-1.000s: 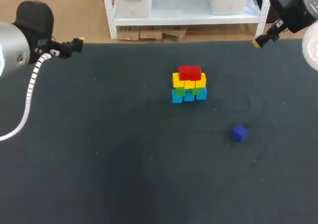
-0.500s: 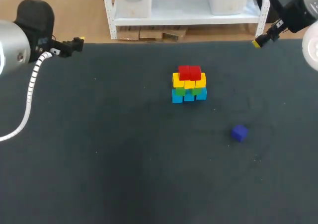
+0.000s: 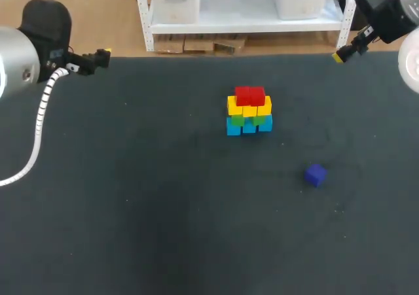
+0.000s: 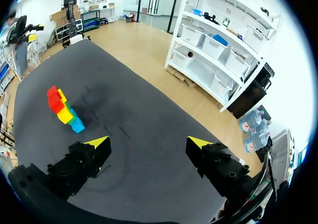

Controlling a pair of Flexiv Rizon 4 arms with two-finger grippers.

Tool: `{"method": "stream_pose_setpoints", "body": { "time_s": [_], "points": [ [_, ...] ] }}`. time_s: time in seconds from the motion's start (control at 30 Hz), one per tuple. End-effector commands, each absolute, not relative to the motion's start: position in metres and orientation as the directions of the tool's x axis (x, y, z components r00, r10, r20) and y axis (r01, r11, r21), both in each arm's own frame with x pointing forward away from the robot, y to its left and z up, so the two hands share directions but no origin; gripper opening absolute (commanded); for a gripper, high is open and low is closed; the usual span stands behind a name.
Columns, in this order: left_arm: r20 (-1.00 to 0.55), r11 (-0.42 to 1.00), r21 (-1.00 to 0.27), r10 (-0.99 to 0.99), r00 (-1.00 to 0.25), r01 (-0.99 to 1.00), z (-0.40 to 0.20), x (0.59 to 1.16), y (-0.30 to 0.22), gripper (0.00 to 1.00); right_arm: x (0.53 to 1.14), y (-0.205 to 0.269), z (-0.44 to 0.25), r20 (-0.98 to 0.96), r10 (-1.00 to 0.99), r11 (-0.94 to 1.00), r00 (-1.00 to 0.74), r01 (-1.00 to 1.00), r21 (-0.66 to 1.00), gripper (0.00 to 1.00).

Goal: Place the blue cubes, place green cubes on the blue cubes, place the yellow cubes on the green cubes, then place the red cubes on the yellow cubes, and place purple cube on the red cubes.

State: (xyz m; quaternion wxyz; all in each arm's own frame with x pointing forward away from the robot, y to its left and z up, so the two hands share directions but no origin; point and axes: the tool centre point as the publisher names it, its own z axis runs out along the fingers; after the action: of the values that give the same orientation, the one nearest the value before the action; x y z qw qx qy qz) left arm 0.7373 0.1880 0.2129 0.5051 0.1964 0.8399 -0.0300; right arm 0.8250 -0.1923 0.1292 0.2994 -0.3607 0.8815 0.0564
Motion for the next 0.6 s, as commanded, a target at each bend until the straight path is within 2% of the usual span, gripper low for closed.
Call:
{"method": "stream_pose_setpoints", "body": {
  "time_s": [0.03,0.33,0.6],
  "points": [
    [-0.858,0.918,0.145,0.302,-0.416,0.369,0.214,0.738,0.190,1.00,0.825,-0.193,0.129,-0.569,-0.602,0.732,-0.560,-0.671,-0.114,1.00],
    [-0.858,0.918,0.145,0.302,-0.416,0.369,0.214,0.738,0.190,1.00,0.824,-0.194,0.129,-0.485,-0.672,0.699,-0.559,-0.696,-0.165,1.00],
    [-0.858,0.918,0.145,0.302,-0.416,0.369,0.214,0.738,0.190,1.00,0.808,-0.191,0.124,-0.236,-0.838,0.540,-0.491,-0.808,-0.237,1.00]
  ]
}}
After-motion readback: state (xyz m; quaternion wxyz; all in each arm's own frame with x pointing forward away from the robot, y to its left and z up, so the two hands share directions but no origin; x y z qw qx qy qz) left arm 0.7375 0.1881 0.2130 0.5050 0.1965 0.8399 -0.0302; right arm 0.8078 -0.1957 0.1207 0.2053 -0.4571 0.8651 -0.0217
